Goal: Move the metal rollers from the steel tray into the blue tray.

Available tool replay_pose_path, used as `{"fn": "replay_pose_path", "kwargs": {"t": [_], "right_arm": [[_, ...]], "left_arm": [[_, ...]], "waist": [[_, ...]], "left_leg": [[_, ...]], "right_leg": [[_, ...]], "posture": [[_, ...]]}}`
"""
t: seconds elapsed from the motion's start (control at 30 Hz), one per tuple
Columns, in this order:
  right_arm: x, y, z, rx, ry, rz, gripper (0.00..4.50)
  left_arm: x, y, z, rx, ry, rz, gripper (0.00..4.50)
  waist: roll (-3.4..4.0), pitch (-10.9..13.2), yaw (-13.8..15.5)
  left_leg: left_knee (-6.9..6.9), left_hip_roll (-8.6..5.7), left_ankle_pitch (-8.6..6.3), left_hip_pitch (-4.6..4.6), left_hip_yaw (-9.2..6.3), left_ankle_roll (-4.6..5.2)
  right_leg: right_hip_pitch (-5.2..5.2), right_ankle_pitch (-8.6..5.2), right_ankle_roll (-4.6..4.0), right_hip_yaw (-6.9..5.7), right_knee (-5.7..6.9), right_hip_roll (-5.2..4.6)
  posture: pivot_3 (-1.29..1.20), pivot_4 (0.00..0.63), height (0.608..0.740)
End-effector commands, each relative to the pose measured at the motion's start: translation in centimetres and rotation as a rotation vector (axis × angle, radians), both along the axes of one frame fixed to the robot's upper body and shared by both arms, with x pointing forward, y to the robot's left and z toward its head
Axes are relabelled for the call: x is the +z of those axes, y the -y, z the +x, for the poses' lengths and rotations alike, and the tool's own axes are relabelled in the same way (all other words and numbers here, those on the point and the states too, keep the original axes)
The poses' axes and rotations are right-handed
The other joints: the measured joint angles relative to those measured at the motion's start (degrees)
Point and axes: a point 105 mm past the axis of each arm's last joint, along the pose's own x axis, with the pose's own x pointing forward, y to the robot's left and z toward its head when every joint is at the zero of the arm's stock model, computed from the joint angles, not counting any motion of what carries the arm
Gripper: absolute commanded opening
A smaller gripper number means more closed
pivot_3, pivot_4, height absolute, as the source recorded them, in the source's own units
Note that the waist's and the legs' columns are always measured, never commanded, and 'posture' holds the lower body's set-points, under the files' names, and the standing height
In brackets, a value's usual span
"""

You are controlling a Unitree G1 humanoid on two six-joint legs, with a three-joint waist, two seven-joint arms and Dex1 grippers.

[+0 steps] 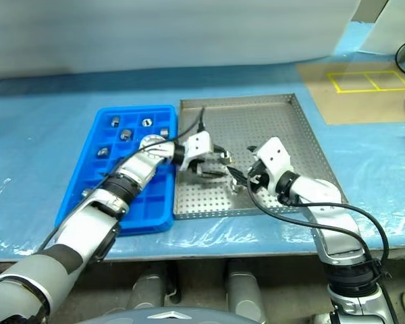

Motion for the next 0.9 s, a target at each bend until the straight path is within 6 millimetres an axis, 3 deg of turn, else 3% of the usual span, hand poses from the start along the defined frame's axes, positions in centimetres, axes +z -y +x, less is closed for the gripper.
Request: {"fn": "replay_pose_path", "kwargs": {"t": [0.03, 0.53, 0.9], "right_arm": [[1.4, 0.8, -0.6, -0.039, 0.057, -0.011, 4.09], [0.8, 1.4, -1.9, -0.088, 0.038, -0.013, 4.09], [0.2, 0.7, -2.8, -0.058, 0.001, -0.029, 4.09]], "left_arm": [[0.4, 0.9, -0.8, -0.096, 0.036, 0.017, 3.7], [-1.5, 3.2, -1.9, -0.156, 0.0, 0.038, 3.7], [-3.5, 3.5, -1.0, -0.021, -0.037, 0.075, 3.7]], "waist": [[0.0, 0.0, -0.38], [0.0, 0.0, -2.27], [0.0, 0.0, -3.21]], "left_leg": [[0.02, -0.01, -0.01, -0.01, 0.0, 0.01], [0.49, -0.03, -0.24, -0.13, 0.0, 0.36], [0.56, -0.05, -0.27, -0.1, -0.05, 0.4]], "right_leg": [[0.01, 0.0, 0.0, 0.0, 0.0, 0.0], [0.17, -0.08, 0.21, 0.0, -0.05, -0.06], [0.28, -0.21, 0.45, -0.03, -0.12, -0.06]], "posture": [[-0.5, 0.15, 0.74], [-0.58, 0.15, 0.74], [-0.59, 0.15, 0.74]]}}
